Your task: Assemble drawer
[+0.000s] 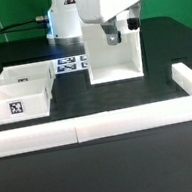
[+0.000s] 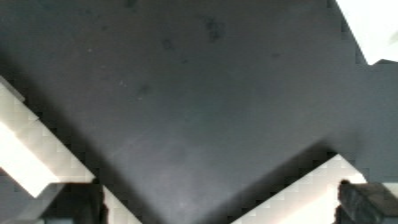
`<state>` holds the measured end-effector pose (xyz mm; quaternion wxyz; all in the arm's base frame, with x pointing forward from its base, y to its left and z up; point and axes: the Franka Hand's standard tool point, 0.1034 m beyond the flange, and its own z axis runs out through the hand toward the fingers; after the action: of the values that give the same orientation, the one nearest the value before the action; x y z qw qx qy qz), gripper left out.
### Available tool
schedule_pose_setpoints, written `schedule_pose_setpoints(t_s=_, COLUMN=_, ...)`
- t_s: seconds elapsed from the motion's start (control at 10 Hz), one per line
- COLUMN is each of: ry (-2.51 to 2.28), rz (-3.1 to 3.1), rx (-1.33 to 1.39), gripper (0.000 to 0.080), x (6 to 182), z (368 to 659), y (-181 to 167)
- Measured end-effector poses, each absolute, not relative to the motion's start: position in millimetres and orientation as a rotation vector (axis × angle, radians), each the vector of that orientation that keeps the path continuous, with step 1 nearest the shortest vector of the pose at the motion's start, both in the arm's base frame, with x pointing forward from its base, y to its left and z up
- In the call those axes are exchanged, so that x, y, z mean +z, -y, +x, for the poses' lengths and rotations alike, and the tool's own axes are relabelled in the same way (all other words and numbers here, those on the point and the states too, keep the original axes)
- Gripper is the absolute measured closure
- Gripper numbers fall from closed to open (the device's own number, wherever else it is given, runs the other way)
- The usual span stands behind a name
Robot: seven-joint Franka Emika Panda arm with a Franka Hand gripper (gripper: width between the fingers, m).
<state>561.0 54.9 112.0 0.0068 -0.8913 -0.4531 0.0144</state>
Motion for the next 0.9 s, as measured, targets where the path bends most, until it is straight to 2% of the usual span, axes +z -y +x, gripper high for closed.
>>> schedule_pose_setpoints(t_s=0.6, ry=1.390, rz=-2.802, rx=0.038, gripper=0.0150, x=112.5, z=559.8, y=-54.8)
schedule_pose_setpoints(t_s=0.9, ry=0.929, rz=-2.979, rx=0.036, gripper=0.0150, x=114.0, z=517.0, y=-52.4)
